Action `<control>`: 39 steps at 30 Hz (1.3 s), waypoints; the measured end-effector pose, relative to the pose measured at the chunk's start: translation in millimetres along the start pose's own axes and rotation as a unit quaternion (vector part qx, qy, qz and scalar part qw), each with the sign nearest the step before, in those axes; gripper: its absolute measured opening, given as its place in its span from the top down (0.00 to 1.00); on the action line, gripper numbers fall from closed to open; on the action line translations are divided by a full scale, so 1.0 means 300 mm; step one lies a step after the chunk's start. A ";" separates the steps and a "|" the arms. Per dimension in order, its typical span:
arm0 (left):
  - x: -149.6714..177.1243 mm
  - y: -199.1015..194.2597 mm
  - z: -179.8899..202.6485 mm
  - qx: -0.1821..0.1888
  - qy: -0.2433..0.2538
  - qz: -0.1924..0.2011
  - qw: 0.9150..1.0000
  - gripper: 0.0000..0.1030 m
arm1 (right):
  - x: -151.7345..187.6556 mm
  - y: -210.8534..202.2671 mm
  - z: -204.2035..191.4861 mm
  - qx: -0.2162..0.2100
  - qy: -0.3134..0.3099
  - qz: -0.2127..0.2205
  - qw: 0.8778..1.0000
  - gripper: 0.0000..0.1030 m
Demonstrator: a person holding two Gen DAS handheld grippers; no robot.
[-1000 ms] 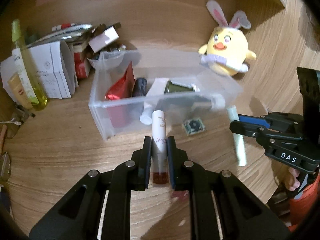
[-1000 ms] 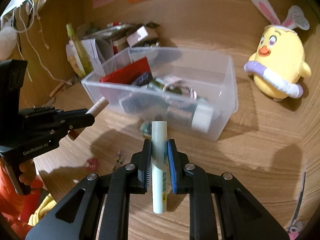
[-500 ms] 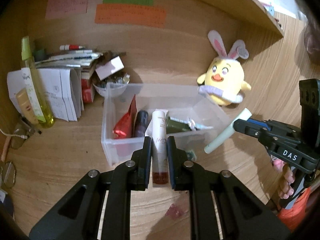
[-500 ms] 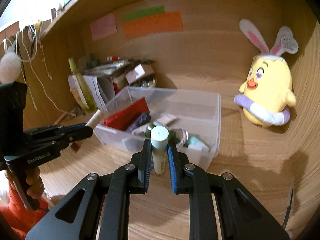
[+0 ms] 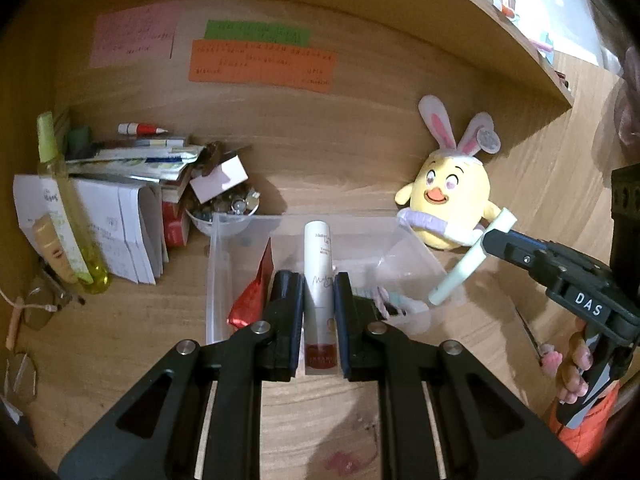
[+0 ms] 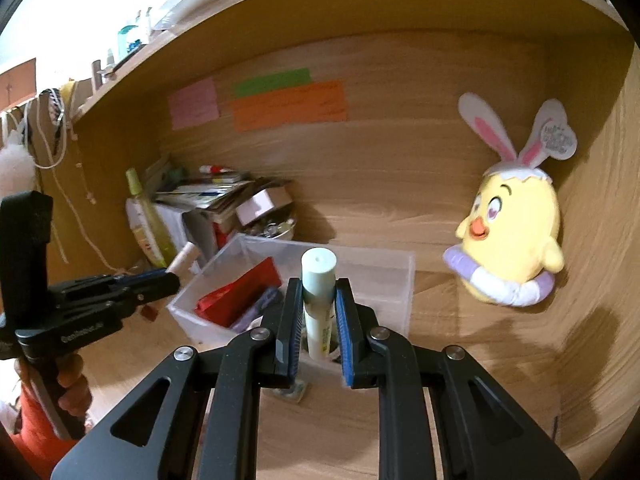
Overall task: Organize objects
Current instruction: 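Lift the lip tube with left tool while right tool carries green tube over bin, then lower lip tube into bin and open left tool while right tool releases green tube inside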
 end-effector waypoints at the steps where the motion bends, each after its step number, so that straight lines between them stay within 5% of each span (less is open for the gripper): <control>1: -0.006 0.006 0.000 -0.001 0.000 0.001 1.000 0.86 | -0.001 0.008 0.005 0.006 -0.001 -0.002 1.000 0.86; 18: -0.007 0.201 -0.018 -0.019 0.006 -0.048 0.999 0.86 | 0.057 0.188 0.002 0.074 -0.047 -0.063 0.994 0.86; 39: 0.020 0.244 -0.006 -0.007 0.014 -0.073 0.997 0.85 | 0.072 0.302 -0.077 -0.021 -0.024 -0.105 0.994 0.80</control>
Point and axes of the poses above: each gripper's, at about its wrist camera, not at the fingertips, and y roughly the way its jaws point, z to its right, x to its underside, the point moved 3 cm from there along y, roughly the way its jaws point, and after that the axes turned 8 degrees about -y, right-handed, at the moved point
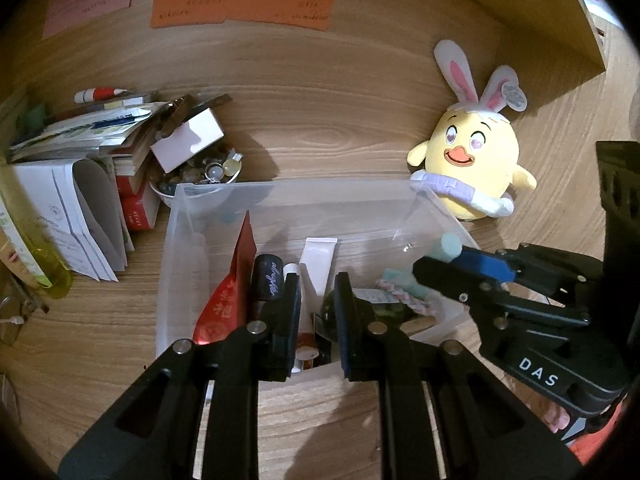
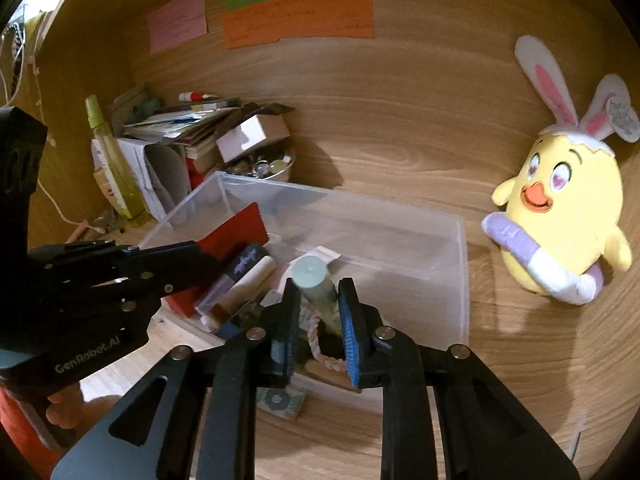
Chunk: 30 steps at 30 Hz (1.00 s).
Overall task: Organize objects
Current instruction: 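Lower lip tube into bin and open left tool while right tool releases green tube inside, then withdraw both open tools from the bin toward the items on the desk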
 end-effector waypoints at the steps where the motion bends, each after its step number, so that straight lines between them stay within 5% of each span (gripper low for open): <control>1: 0.000 -0.003 0.000 0.001 -0.001 0.000 1.000 0.84 | 0.000 0.000 0.000 -0.001 0.002 -0.001 1.000 0.78; 10: 0.002 -0.075 0.005 -0.003 -0.002 0.024 1.000 0.57 | 0.008 -0.060 0.023 0.016 0.016 0.019 1.000 0.53; 21: 0.044 -0.177 0.005 -0.010 0.007 0.040 0.999 0.33 | 0.045 -0.161 0.055 0.025 0.029 0.038 0.999 0.47; 30: 0.128 -0.206 -0.007 -0.016 0.009 0.021 1.000 0.28 | 0.106 -0.202 -0.007 0.017 0.008 0.033 0.999 0.47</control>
Point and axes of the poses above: each gripper's, at about its wrist camera, not at the fingertips, and y roughly the way its jaws point, z to its right, x to its underside, the point moved 3 cm from there along y, roughly the way its jaws point, and after that the axes turned 8 degrees about -y, right-handed, at the moved point
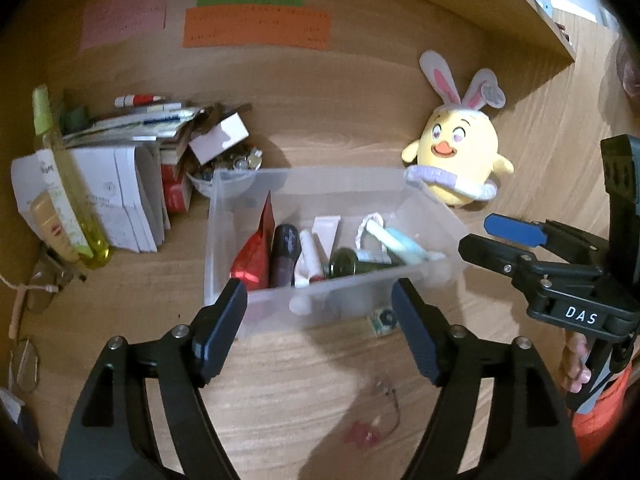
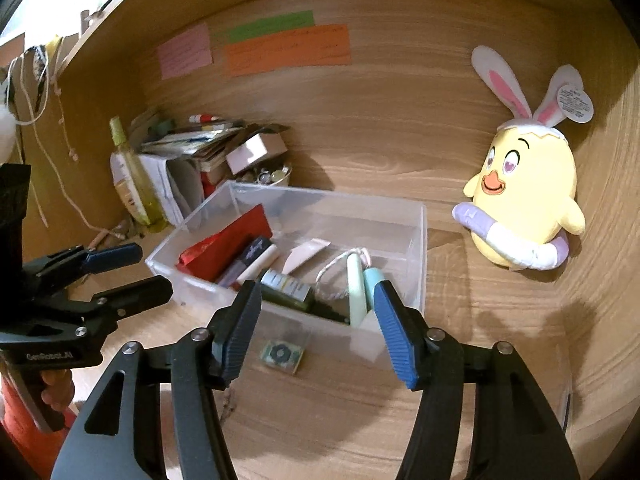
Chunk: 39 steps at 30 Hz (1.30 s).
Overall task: Organize objects
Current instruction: 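Withdraw both open tools from the bin toward the items on the desk, then grasp green floral square tile with right tool while left tool grasps pink hair clip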
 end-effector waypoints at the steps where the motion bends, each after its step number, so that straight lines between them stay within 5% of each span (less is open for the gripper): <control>1: 0.013 -0.001 -0.004 0.000 -0.001 -0.003 1.000 0.27 | 0.009 -0.001 -0.006 -0.002 -0.002 -0.002 1.000 0.47; 19: 0.205 0.040 -0.069 -0.001 -0.019 -0.074 0.997 0.27 | 0.159 0.272 -0.099 -0.020 -0.029 -0.126 0.991 0.47; 29: 0.295 0.034 -0.028 0.013 0.000 -0.104 0.995 0.27 | 0.163 0.322 -0.146 -0.028 -0.032 -0.138 0.990 0.47; 33: 0.329 0.035 0.001 0.019 0.010 -0.112 0.993 0.27 | 0.166 0.319 -0.149 -0.024 -0.036 -0.134 0.990 0.67; 39: 0.357 0.043 0.021 0.023 0.012 -0.120 0.992 0.40 | 0.175 0.280 -0.139 -0.028 -0.029 -0.122 0.992 0.69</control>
Point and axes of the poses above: each gripper's, at about its wrist camera, not at the fingertips, and y roughly the way its jaws point, z to its right, x to its underside, the point moved 3 cm from there along y, roughly the way its jaws point, and after that the axes turned 8 degrees about -y, right-handed, at the moved point
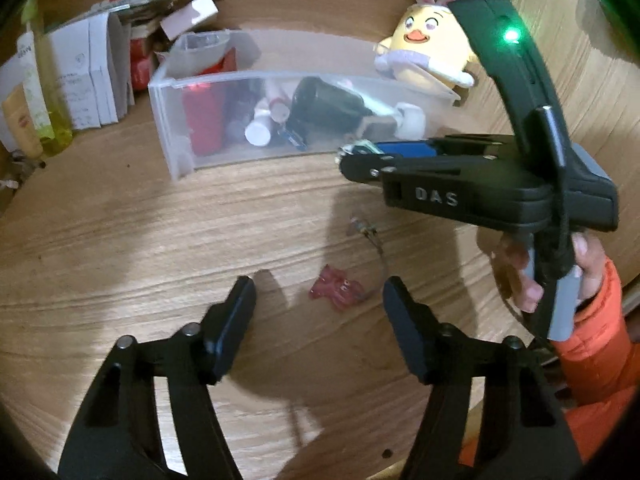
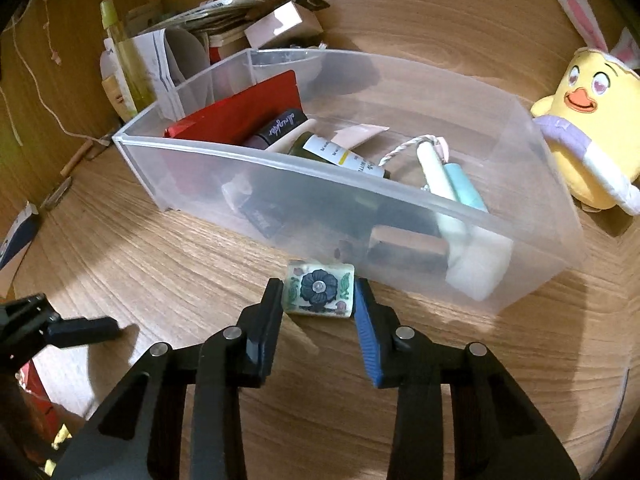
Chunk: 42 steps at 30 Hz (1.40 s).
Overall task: Organize objects
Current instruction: 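Grasp green floral square tile with right tool while left tool grasps pink hair clip, then carry the tile with right tool while left tool carries pink clip over the bin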
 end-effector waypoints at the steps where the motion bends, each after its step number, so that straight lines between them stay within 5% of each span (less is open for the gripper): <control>1: 0.001 0.001 0.003 0.002 0.001 -0.001 1.000 0.41 | 0.003 -0.010 0.001 0.000 0.001 0.003 1.000 0.69; 9: 0.013 0.007 0.030 0.001 0.021 0.013 1.000 0.73 | 0.011 -0.085 0.015 0.006 0.010 0.028 1.000 0.69; 15: 0.011 0.002 0.030 -0.007 0.024 0.024 0.999 0.81 | 0.021 -0.142 0.032 0.004 0.020 0.045 0.999 0.69; 42: -0.246 -0.204 -0.031 -0.018 -0.023 0.167 0.985 0.81 | -0.059 -0.344 0.071 0.007 0.037 0.131 0.991 0.69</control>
Point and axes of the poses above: each gripper's, at about its wrist camera, not at the fingertips, and y roughly the way its jaws point, z to its right, x to its underside, the point moved 3 cm from there along y, roughly the way its jaws point, and after that the axes turned 8 degrees about -y, right-handed, at the moved point
